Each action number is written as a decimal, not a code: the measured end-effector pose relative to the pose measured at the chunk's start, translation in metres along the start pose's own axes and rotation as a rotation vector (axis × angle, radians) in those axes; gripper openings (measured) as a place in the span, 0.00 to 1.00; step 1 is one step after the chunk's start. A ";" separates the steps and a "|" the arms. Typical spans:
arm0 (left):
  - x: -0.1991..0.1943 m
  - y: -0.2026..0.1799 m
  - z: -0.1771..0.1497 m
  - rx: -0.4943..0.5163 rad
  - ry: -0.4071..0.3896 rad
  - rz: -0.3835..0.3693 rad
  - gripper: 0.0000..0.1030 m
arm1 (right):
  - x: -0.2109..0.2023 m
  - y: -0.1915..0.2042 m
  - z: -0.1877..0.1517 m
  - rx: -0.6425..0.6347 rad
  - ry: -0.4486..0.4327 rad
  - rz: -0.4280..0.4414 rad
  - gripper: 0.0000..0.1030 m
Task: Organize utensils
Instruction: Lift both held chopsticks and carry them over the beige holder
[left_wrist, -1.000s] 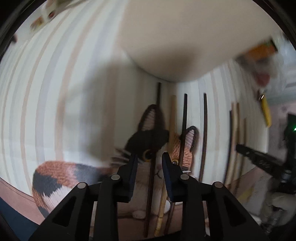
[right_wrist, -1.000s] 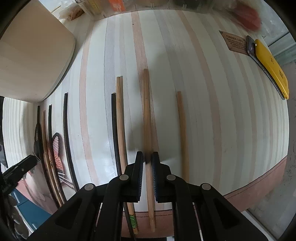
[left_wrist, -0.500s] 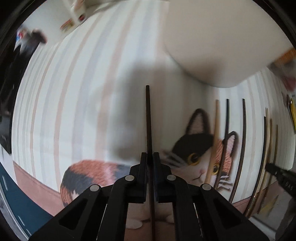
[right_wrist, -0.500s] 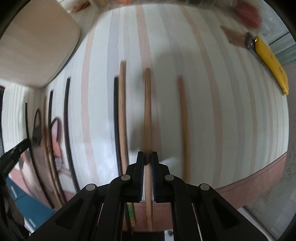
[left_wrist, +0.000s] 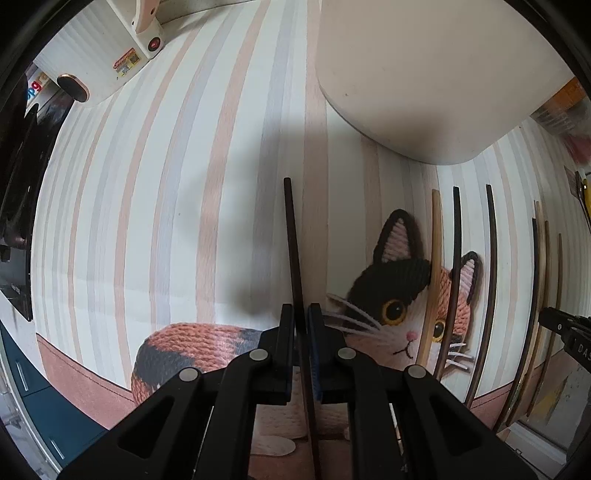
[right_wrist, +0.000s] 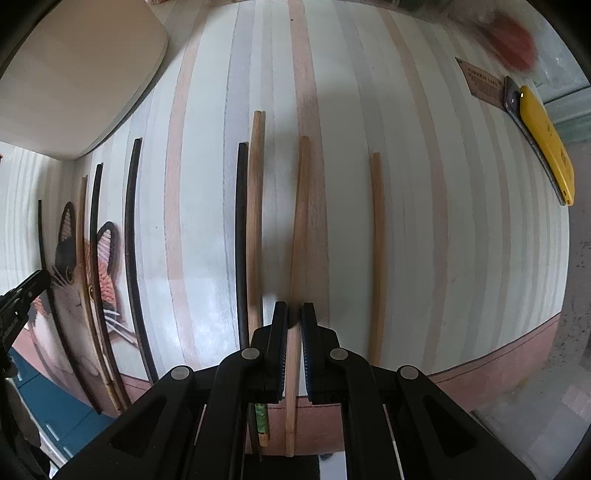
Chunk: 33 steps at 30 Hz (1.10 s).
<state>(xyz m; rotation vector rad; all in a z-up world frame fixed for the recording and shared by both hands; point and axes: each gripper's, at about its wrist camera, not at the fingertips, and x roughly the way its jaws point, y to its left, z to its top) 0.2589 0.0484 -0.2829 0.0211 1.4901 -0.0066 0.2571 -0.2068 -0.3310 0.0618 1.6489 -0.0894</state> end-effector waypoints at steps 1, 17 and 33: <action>0.001 -0.005 0.007 0.002 -0.001 0.003 0.07 | 0.001 0.001 0.000 -0.001 -0.002 -0.004 0.08; -0.016 -0.041 -0.023 -0.028 -0.082 0.018 0.03 | -0.021 0.002 -0.018 0.059 -0.120 0.001 0.07; -0.110 -0.026 -0.038 -0.128 -0.323 0.024 0.03 | -0.112 0.010 -0.036 0.039 -0.350 0.132 0.07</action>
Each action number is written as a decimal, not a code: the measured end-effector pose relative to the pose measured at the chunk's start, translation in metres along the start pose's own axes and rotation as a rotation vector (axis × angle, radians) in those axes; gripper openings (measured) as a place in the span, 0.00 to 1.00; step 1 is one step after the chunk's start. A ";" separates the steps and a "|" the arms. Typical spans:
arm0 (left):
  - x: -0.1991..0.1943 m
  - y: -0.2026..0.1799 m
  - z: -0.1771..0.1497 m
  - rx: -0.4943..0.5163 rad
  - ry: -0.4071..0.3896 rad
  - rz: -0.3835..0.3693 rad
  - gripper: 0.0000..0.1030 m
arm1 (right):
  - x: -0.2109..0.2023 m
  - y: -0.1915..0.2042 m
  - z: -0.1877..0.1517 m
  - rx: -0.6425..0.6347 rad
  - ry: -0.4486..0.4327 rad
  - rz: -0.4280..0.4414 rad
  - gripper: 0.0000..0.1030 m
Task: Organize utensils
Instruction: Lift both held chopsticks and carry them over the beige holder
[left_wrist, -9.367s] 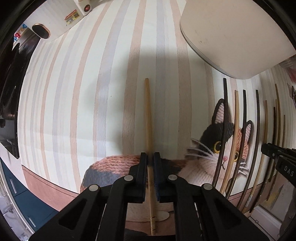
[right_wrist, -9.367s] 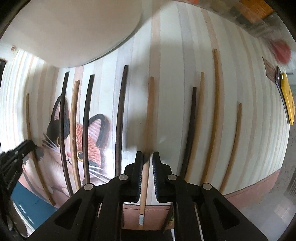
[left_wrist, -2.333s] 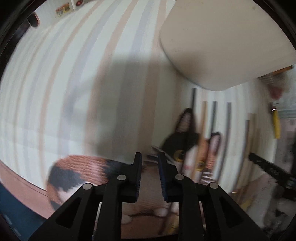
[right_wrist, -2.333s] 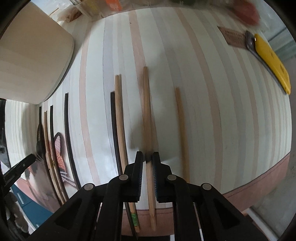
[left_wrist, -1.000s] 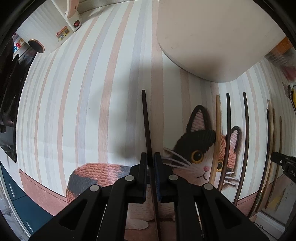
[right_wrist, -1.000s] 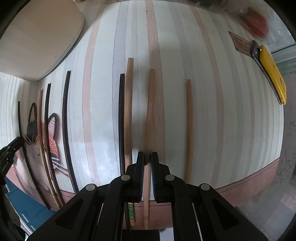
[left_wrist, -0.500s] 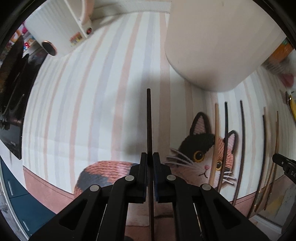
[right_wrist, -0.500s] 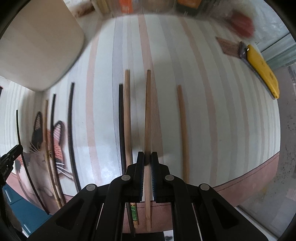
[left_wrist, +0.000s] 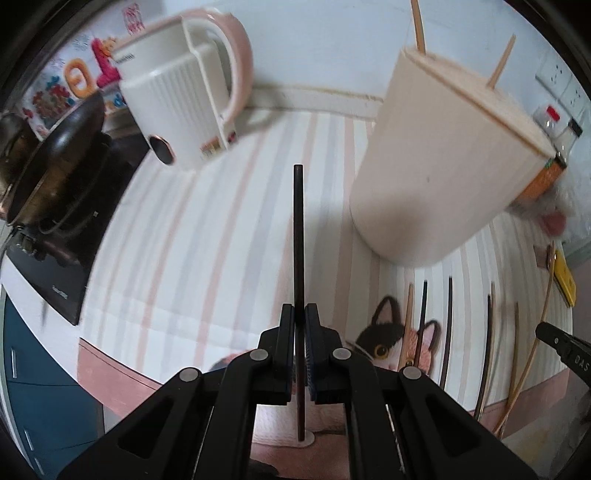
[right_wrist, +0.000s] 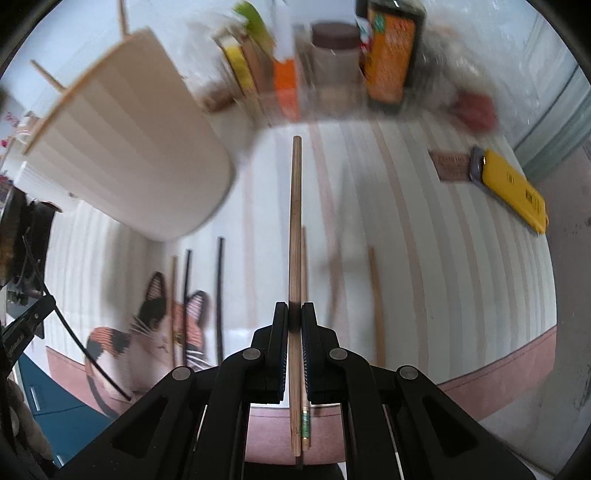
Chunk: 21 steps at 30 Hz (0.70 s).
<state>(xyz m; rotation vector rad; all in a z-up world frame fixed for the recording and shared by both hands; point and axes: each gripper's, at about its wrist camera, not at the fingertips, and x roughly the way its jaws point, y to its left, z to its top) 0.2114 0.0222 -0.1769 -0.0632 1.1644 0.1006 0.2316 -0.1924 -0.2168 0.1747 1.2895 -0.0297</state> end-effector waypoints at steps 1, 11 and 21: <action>0.000 0.003 0.004 -0.003 -0.009 0.004 0.03 | -0.002 -0.003 0.003 -0.005 -0.006 0.005 0.07; -0.033 0.013 0.018 -0.038 -0.097 -0.013 0.03 | -0.037 0.021 0.022 -0.044 -0.098 0.065 0.07; -0.078 0.013 0.038 -0.052 -0.199 -0.044 0.02 | -0.074 0.047 0.049 -0.081 -0.185 0.139 0.07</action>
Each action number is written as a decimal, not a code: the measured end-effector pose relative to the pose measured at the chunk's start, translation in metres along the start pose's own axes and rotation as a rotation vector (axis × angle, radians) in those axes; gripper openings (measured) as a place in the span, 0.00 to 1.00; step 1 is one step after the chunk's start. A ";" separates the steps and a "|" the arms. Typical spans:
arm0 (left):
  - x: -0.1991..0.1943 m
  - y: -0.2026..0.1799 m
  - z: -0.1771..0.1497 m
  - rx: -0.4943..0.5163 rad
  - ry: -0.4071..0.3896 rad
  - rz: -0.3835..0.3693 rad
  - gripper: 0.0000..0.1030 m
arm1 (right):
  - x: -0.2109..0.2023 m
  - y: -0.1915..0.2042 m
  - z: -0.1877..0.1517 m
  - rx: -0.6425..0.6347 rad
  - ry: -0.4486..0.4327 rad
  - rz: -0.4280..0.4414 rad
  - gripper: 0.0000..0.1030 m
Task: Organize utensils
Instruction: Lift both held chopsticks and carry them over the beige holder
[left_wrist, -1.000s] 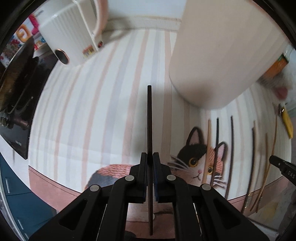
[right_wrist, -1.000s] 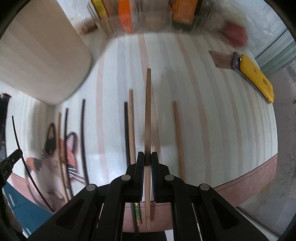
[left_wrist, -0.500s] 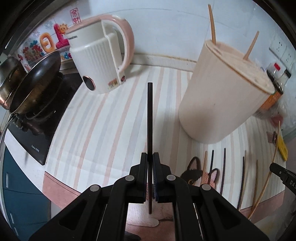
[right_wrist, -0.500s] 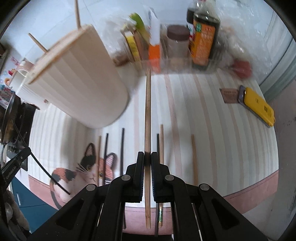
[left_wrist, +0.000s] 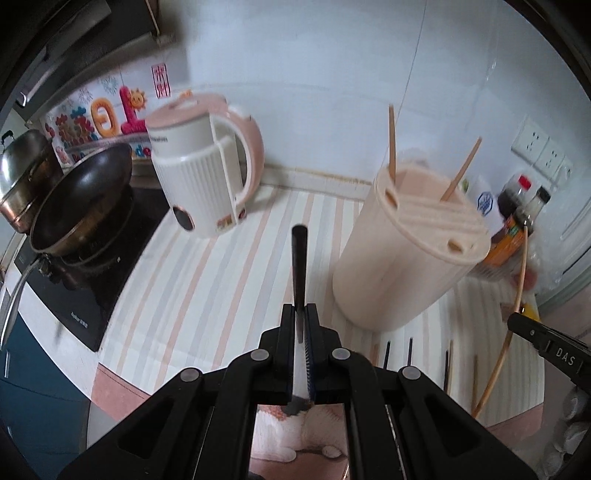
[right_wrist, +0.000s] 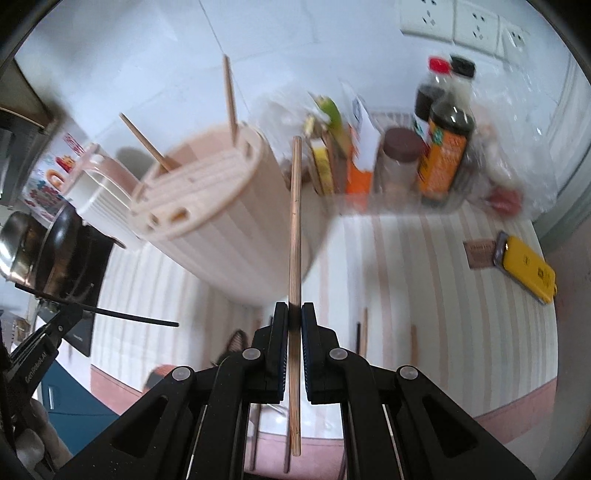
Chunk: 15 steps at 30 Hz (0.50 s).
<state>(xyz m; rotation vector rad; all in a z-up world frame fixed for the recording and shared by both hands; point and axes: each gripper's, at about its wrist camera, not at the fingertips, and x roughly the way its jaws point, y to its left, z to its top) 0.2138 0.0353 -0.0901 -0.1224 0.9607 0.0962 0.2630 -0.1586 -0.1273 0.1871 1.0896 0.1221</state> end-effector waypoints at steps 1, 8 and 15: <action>-0.002 0.000 0.003 -0.001 -0.007 0.000 0.02 | -0.003 0.003 0.003 -0.004 -0.008 0.007 0.07; -0.037 0.001 0.029 -0.018 -0.076 -0.022 0.02 | -0.023 0.015 0.032 -0.010 -0.064 0.055 0.07; -0.092 -0.012 0.068 -0.027 -0.175 -0.084 0.02 | -0.049 0.025 0.086 -0.001 -0.164 0.103 0.07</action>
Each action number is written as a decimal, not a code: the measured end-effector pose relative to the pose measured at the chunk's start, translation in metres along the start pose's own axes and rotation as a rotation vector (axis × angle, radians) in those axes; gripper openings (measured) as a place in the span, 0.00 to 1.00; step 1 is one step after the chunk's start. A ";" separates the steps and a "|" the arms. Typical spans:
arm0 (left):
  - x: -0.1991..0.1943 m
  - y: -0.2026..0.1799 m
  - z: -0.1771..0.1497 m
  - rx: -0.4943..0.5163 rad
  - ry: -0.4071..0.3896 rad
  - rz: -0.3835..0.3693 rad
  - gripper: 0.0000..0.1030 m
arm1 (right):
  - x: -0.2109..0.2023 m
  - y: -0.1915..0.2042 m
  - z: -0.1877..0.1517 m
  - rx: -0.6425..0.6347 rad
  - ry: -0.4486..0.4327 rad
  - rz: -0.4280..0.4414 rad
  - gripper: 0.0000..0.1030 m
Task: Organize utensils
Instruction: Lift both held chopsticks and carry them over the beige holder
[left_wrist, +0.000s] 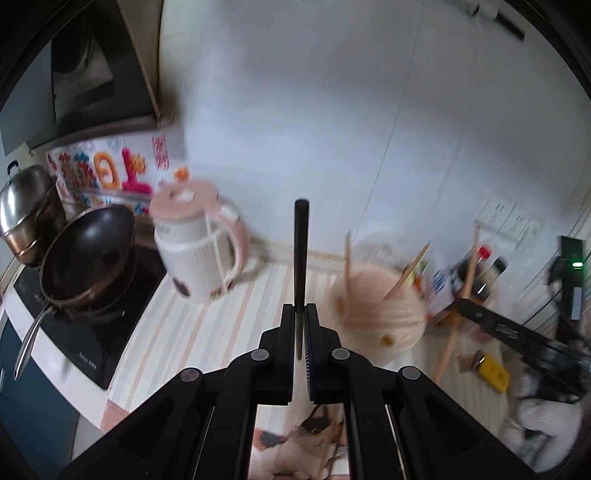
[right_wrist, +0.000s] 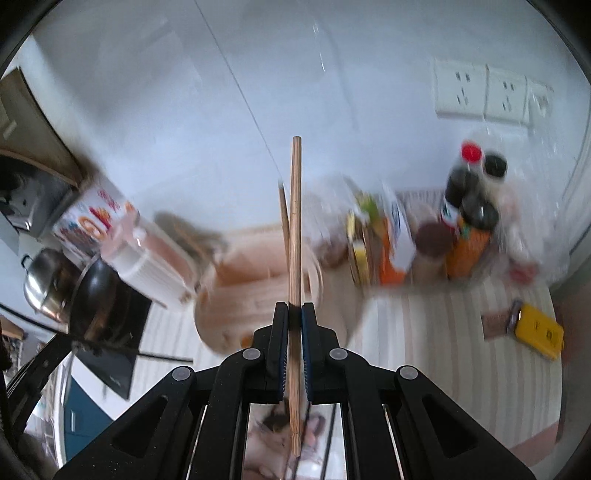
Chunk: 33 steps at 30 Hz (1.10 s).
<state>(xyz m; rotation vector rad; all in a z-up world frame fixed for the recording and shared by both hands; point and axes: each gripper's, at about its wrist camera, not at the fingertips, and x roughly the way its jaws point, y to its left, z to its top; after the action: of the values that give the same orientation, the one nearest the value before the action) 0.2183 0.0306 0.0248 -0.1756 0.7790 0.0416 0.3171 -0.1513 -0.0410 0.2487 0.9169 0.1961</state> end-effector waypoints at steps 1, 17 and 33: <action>-0.003 -0.003 0.006 0.001 -0.010 -0.006 0.02 | -0.001 0.002 0.006 0.000 -0.012 0.002 0.07; 0.019 -0.055 0.076 0.015 -0.081 -0.091 0.02 | 0.020 0.009 0.092 0.099 -0.196 0.056 0.07; 0.097 -0.061 0.077 0.065 0.070 -0.103 0.01 | 0.074 -0.005 0.094 0.132 -0.243 0.035 0.07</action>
<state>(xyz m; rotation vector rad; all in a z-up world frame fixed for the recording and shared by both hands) 0.3470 -0.0192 0.0195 -0.1555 0.8394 -0.0874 0.4364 -0.1486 -0.0436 0.4022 0.6850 0.1341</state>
